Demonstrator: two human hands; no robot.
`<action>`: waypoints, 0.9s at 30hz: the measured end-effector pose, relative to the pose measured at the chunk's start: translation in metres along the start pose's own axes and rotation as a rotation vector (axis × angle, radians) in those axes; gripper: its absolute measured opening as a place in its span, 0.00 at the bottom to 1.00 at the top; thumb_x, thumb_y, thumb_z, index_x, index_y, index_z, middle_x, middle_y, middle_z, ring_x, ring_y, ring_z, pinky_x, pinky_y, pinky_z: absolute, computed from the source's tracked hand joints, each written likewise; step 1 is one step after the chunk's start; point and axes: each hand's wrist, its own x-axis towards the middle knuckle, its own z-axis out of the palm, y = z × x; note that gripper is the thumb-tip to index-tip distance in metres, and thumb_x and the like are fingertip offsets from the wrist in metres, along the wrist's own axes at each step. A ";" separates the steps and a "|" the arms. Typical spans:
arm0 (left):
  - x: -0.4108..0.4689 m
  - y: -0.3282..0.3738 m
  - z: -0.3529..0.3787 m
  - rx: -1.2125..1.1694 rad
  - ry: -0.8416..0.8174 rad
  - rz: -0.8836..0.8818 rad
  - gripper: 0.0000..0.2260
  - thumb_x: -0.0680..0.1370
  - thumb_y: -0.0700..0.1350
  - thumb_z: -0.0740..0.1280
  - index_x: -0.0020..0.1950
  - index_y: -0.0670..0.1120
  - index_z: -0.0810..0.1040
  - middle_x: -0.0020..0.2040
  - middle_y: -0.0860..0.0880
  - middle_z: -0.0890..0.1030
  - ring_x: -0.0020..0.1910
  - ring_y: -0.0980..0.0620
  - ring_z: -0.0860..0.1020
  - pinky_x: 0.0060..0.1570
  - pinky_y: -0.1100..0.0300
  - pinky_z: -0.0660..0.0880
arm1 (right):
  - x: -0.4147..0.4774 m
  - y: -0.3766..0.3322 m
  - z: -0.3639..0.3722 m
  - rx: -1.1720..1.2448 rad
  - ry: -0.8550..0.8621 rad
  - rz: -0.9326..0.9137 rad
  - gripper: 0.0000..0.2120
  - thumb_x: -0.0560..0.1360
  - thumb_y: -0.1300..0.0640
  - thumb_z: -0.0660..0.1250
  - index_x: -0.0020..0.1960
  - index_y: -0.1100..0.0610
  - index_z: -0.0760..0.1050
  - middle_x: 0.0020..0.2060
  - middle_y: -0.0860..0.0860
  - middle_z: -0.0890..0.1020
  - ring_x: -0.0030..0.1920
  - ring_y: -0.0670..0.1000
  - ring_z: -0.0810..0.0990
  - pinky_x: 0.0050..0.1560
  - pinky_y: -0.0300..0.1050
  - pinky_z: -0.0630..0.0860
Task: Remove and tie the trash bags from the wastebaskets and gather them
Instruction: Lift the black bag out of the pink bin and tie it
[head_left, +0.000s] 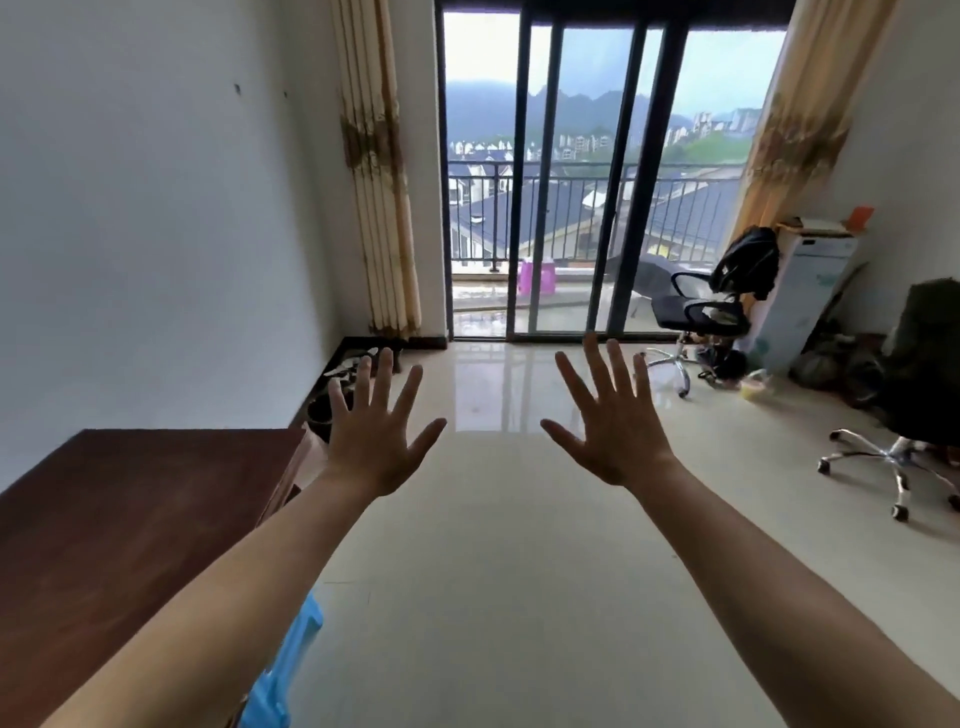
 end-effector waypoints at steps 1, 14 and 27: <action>0.024 -0.013 0.023 -0.007 0.006 -0.036 0.36 0.78 0.71 0.41 0.82 0.54 0.42 0.81 0.44 0.38 0.80 0.40 0.41 0.74 0.32 0.45 | 0.030 0.000 0.028 0.007 -0.008 -0.023 0.39 0.78 0.30 0.46 0.81 0.49 0.41 0.80 0.58 0.40 0.79 0.63 0.43 0.76 0.67 0.46; 0.334 -0.143 0.164 -0.008 -0.096 -0.230 0.34 0.80 0.66 0.43 0.82 0.49 0.50 0.82 0.41 0.49 0.80 0.39 0.50 0.74 0.36 0.53 | 0.398 0.008 0.227 0.080 -0.009 -0.121 0.41 0.77 0.31 0.49 0.81 0.51 0.41 0.79 0.60 0.40 0.79 0.64 0.46 0.76 0.65 0.49; 0.627 -0.272 0.354 0.066 -0.296 -0.522 0.33 0.80 0.66 0.42 0.81 0.52 0.40 0.82 0.42 0.40 0.80 0.42 0.45 0.76 0.39 0.49 | 0.757 0.001 0.479 0.210 -0.158 -0.236 0.44 0.75 0.32 0.56 0.81 0.52 0.43 0.79 0.60 0.40 0.79 0.64 0.47 0.77 0.63 0.47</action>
